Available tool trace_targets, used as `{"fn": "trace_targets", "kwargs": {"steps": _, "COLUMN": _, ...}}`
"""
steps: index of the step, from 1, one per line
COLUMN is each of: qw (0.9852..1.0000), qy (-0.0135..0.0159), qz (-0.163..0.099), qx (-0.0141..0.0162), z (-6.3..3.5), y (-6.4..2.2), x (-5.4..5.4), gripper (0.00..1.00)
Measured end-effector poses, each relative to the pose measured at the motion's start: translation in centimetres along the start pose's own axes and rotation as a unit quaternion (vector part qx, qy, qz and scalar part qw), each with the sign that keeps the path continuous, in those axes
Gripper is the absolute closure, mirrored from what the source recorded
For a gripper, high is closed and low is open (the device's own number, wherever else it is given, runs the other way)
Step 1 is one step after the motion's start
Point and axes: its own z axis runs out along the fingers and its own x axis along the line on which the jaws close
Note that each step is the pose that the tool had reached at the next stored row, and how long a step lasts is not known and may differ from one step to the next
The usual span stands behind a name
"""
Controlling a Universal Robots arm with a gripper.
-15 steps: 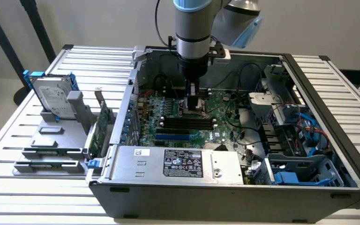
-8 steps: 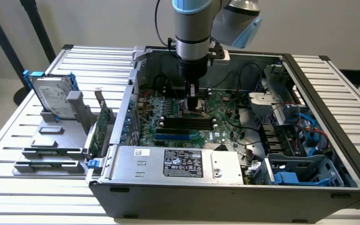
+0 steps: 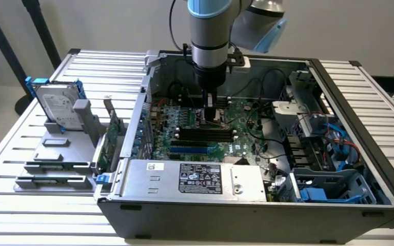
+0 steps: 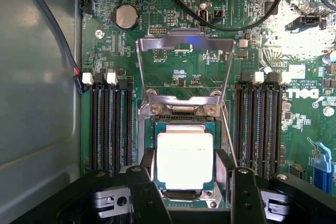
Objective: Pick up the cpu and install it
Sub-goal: 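Place the cpu into insertion slot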
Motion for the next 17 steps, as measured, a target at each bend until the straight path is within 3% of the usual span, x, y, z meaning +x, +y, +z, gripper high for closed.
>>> {"fn": "trace_targets", "kwargs": {"steps": 8, "qw": 1.0000, "qy": -0.0028, "qz": 0.005, "qx": -0.0003, "z": 0.47, "y": -0.08, "x": 0.12, "gripper": 0.46}}
{"fn": "trace_targets", "kwargs": {"steps": 17, "qw": 0.9999, "qy": -0.0036, "qz": 0.013, "qx": -0.0007, "z": 0.89, "y": -0.12, "x": 0.24, "gripper": 0.46}}
